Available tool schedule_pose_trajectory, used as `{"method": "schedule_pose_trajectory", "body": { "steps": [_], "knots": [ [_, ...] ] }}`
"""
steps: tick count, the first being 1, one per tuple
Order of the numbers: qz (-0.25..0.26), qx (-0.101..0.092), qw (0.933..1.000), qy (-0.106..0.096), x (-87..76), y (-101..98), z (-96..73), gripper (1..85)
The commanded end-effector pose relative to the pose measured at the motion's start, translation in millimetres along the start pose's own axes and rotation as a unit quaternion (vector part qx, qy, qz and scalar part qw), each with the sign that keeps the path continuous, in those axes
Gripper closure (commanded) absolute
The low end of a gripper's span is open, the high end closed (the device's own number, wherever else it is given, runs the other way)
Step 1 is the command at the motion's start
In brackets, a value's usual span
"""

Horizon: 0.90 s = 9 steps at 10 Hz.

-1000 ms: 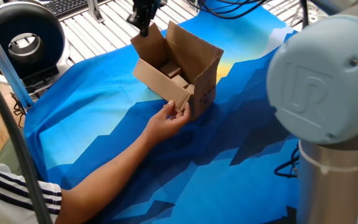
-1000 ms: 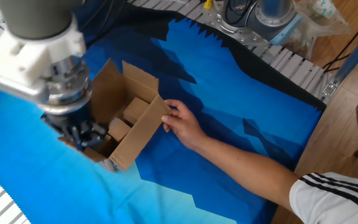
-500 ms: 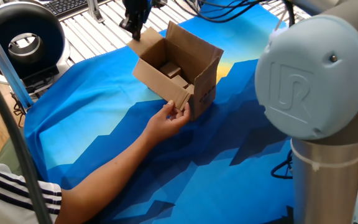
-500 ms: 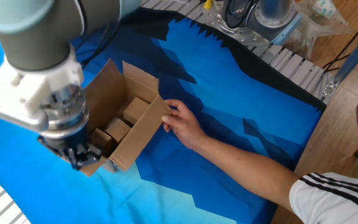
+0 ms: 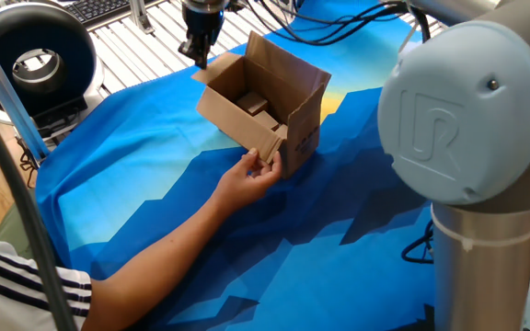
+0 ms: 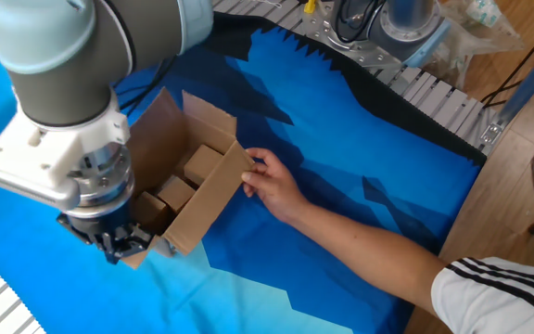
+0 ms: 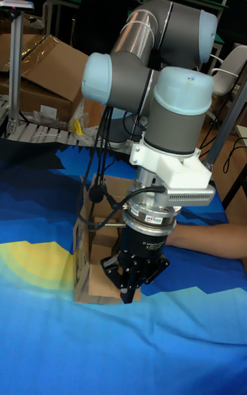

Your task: Open a box

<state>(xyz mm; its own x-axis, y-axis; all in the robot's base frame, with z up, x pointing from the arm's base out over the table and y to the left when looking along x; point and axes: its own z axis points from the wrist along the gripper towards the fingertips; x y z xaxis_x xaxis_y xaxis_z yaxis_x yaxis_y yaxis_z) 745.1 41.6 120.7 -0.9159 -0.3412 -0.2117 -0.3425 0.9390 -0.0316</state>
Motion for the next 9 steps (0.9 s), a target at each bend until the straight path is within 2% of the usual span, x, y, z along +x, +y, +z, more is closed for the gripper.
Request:
{"method": "schedule_pose_trajectory", "body": {
  "steps": [1, 2, 3, 4, 6, 9],
  "knots": [
    [0.01, -0.023, 0.9997, -0.008, 7.1, 6.3, 9.1, 84.3],
    [0.013, -0.025, 0.9996, -0.006, 10.4, 7.7, 9.8, 84.3],
    [0.016, -0.02, 0.9997, 0.005, 15.6, 5.2, 5.6, 84.3],
    [0.018, -0.006, 0.9994, 0.028, 25.0, -1.8, -5.1, 84.3],
    [0.033, 0.013, 0.9969, 0.071, 41.9, -8.3, -41.2, 84.3],
    [0.054, 0.041, 0.992, 0.106, 62.7, -18.6, -96.8, 84.3]
  ]
}}
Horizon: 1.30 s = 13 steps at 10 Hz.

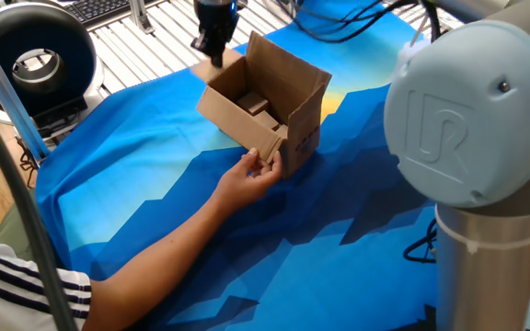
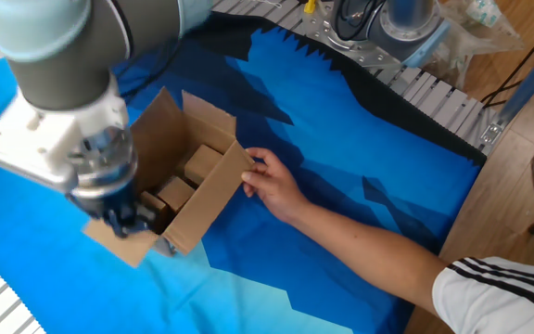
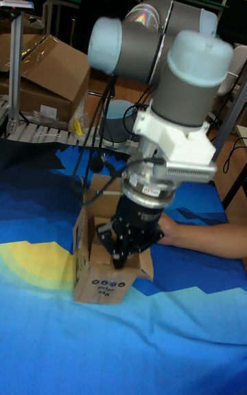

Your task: Open a box

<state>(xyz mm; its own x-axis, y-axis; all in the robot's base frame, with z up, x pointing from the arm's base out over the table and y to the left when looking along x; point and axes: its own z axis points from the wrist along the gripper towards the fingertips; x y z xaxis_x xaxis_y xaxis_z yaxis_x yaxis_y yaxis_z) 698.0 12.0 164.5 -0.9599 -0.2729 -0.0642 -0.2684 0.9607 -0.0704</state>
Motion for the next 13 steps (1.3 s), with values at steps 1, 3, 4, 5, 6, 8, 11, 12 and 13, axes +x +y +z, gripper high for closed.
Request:
{"method": "schedule_pose_trajectory", "body": {
  "steps": [1, 3, 4, 5, 6, 8, 11, 12, 13],
  "knots": [
    [0.044, 0.021, 0.9982, 0.036, 35.3, -13.3, -53.1, 84.3],
    [0.127, -0.018, 0.9909, 0.041, 44.0, 4.0, -66.8, 84.3],
    [0.155, -0.037, 0.9867, 0.033, 42.7, 10.2, -70.0, 84.3],
    [0.172, -0.045, 0.9837, 0.026, 45.7, 10.3, -71.8, 84.3],
    [0.178, -0.043, 0.9829, 0.022, 51.8, 3.7, -71.1, 84.3],
    [0.168, -0.043, 0.9849, 0.008, 61.9, -11.6, -57.5, 84.3],
    [0.149, -0.051, 0.9875, -0.005, 67.3, -10.6, -37.4, 84.3],
    [0.146, -0.05, 0.9879, -0.013, 65.3, -7.3, -28.5, 84.3],
    [0.143, -0.049, 0.9882, -0.025, 60.7, -4.2, -20.3, 84.3]
  ]
}}
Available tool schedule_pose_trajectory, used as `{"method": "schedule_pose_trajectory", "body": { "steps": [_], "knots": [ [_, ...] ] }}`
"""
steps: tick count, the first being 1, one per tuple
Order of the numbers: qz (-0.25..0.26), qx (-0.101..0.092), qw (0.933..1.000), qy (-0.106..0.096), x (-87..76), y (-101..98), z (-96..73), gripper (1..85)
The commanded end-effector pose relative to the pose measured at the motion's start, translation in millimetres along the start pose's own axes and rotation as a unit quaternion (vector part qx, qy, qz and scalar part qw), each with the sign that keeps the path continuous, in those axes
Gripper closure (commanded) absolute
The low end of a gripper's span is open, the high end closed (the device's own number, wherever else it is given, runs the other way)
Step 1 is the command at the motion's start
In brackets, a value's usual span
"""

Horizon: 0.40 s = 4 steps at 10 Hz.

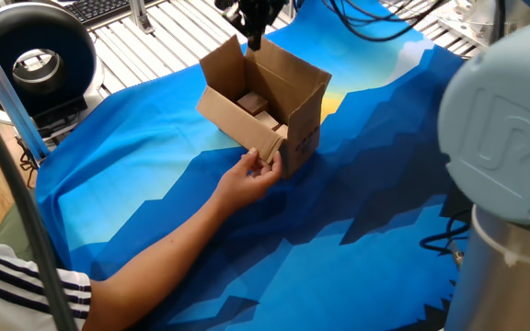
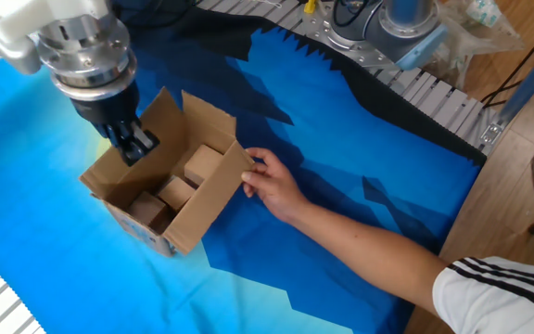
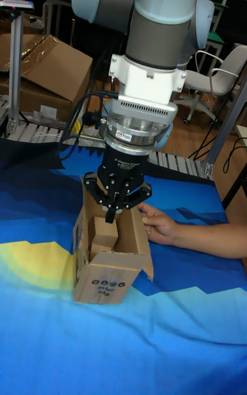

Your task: Open a box

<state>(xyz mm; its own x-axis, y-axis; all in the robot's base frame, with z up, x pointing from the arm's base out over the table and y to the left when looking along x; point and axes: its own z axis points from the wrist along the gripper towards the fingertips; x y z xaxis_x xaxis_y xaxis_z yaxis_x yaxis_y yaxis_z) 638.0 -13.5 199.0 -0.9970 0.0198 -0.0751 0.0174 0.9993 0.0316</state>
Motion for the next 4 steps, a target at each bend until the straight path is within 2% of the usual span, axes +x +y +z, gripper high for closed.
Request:
{"method": "schedule_pose_trajectory", "body": {
  "steps": [1, 4],
  "knots": [
    [-0.009, -0.011, 0.9995, -0.028, -2.0, 6.5, 21.8, 84.3],
    [-0.018, -0.011, 0.9992, -0.034, -2.0, 5.1, 24.2, 84.3]
  ]
}}
